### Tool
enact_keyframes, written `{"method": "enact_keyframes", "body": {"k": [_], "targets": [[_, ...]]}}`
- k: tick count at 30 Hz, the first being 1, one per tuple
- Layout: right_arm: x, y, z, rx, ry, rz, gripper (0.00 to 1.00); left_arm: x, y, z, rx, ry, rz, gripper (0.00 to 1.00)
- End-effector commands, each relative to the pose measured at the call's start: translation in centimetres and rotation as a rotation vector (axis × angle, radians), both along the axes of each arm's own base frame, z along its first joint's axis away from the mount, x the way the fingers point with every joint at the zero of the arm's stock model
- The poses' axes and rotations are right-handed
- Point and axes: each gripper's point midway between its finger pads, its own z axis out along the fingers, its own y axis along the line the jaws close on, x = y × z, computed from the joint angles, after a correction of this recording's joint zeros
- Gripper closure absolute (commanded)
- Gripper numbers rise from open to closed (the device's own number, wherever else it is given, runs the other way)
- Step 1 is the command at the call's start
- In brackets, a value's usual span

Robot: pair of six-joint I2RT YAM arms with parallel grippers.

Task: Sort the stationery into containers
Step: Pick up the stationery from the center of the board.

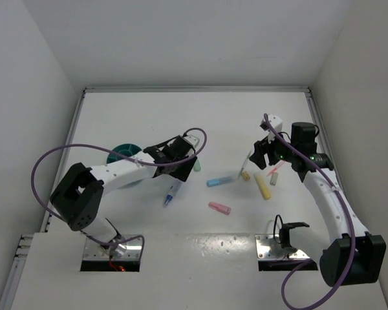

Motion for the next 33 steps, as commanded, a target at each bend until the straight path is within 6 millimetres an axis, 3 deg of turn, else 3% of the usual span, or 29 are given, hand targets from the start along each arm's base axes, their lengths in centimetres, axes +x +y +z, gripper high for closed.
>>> {"method": "enact_keyframes", "body": {"k": [1,6,16,24,29,33], "targets": [[1.1,-0.1,1.9,-0.005,-0.057,-0.002,0.31,0.9,-0.7,1.8,-0.041,-0.037,0.091,0.32],[1.2,-0.3,1.9,-0.011,-0.058,-0.009,0.30,-1.6,-0.6,1.4,-0.074,-0.011,0.150,0.32],[1.0,-0.3,1.8,-0.011,-0.048,-0.009,0.30,-1.3,-0.6,-0.3,-0.042,-0.001,0.156,0.35],[1.0,-0.3,1.8,-0.011,-0.048,-0.009,0.30,-2.9,1.2,-2.6,-0.012,0.046,0.214,0.38],[1.0,-0.3,1.8,-0.011,-0.048,-0.009,0.30,-3.0,0.4,-3.2,-0.032,0.065,0.200,0.38],[1.1,-0.4,1.7,-0.017,-0.049,-0.016,0.30,-2.9,0.2,-4.9,-0.006,0.089,0.189,0.38]]}}
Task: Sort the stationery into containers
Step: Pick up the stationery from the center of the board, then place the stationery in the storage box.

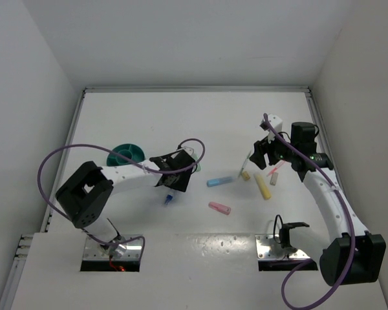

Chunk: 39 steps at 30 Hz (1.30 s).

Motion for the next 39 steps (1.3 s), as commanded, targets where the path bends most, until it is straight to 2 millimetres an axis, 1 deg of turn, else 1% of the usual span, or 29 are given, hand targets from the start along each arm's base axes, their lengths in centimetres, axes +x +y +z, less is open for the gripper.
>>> {"method": "enact_keyframes", "body": {"k": [1,4,6,7,9,10,13,14,15,16,17,19,20,21,22,24,25,26,27,28,30,31,32,34,35,36,37,38,39], "targets": [[1.0,-0.3,1.9,-0.010,-0.054,-0.008,0.30,0.0,-0.7,-1.2,-0.008,0.019,-0.007,0.40],[1.0,-0.3,1.9,-0.010,-0.054,-0.008,0.30,0.5,-1.5,-1.6,-0.018,0.021,-0.011,0.42],[1.0,-0.3,1.9,-0.010,-0.054,-0.008,0.30,0.7,-1.7,-2.2,-0.012,0.026,-0.011,0.46],[1.0,-0.3,1.9,-0.010,-0.054,-0.008,0.30,0.7,-1.7,-2.2,-0.012,0.026,-0.011,0.55],[1.0,-0.3,1.9,-0.010,-0.054,-0.008,0.30,1.1,-2.1,-1.9,-0.019,0.020,-0.011,0.68],[1.0,-0.3,1.9,-0.010,-0.054,-0.008,0.30,1.1,-2.1,-1.9,-0.015,0.019,-0.019,0.77],[1.0,-0.3,1.9,-0.010,-0.054,-0.008,0.30,1.6,-2.4,-1.1,-0.027,-0.004,-0.015,0.84],[1.0,-0.3,1.9,-0.010,-0.054,-0.008,0.30,1.4,-2.2,-0.9,-0.023,-0.001,-0.015,0.94],[1.0,-0.3,1.9,-0.010,-0.054,-0.008,0.30,1.8,-2.5,-0.2,-0.040,-0.017,-0.015,0.98],[1.0,-0.3,1.9,-0.010,-0.054,-0.008,0.30,1.8,-2.3,0.4,-0.037,-0.029,-0.010,1.00],[1.0,-0.3,1.9,-0.010,-0.054,-0.008,0.30,2.5,-2.6,3.0,-0.082,-0.086,0.006,1.00],[1.0,-0.3,1.9,-0.016,-0.059,-0.003,0.30,3.1,-2.5,6.8,-0.134,-0.164,0.032,1.00],[1.0,-0.3,1.9,-0.016,-0.059,-0.003,0.30,4.5,-1.6,9.8,-0.156,-0.260,0.097,1.00],[1.0,-0.3,1.9,-0.016,-0.059,-0.003,0.30,4.5,-0.5,14.2,-0.223,-0.366,0.142,1.00],[1.0,-0.3,1.9,-0.016,-0.059,-0.003,0.30,5.0,0.9,16.9,-0.264,-0.446,0.210,1.00],[1.0,-0.1,1.9,-0.010,-0.059,0.004,0.30,5.8,5.8,21.0,-0.266,-0.636,0.391,1.00],[1.0,-0.1,1.9,-0.010,-0.059,0.004,0.30,5.4,8.1,25.4,-0.362,-0.775,0.459,1.00],[0.9,0.0,2.0,-0.004,-0.059,0.012,0.30,5.1,10.9,25.5,-0.323,-0.850,0.552,1.00],[0.9,0.0,2.0,-0.004,-0.059,0.012,0.30,5.0,12.9,26.6,-0.327,-0.912,0.612,1.00],[0.7,0.0,1.8,-0.004,-0.049,0.012,0.30,4.5,14.7,28.8,-0.359,-0.997,0.659,1.00],[0.7,0.0,1.8,-0.004,-0.049,0.012,0.30,4.6,17.5,29.1,-0.280,-1.053,0.741,1.00],[0.7,0.2,1.9,0.002,-0.049,0.019,0.30,4.6,18.2,29.6,-0.268,-1.074,0.765,1.00],[0.7,0.2,1.6,0.002,-0.040,0.019,0.30,5.1,18.6,28.8,-0.196,-1.066,0.760,1.00],[0.7,0.2,1.6,0.002,-0.040,0.019,0.30,5.6,19.8,28.1,-0.128,-1.071,0.781,1.00],[0.7,0.2,1.6,0.002,-0.040,0.019,0.30,5.8,20.1,28.6,-0.123,-1.103,0.785,1.00],[0.7,0.2,1.6,0.002,-0.040,0.019,0.30,6.2,20.3,27.6,-0.094,-1.097,0.785,1.00],[0.7,0.2,1.6,0.002,-0.040,0.019,0.30,6.6,20.8,27.2,-0.075,-1.103,0.790,1.00],[0.7,0.2,1.6,0.002,-0.040,0.019,0.30,7.0,21.0,27.5,-0.084,-1.128,0.793,1.00],[0.7,0.3,1.6,0.008,-0.040,0.026,0.30,7.2,21.4,27.2,-0.050,-1.129,0.793,1.00]]}}
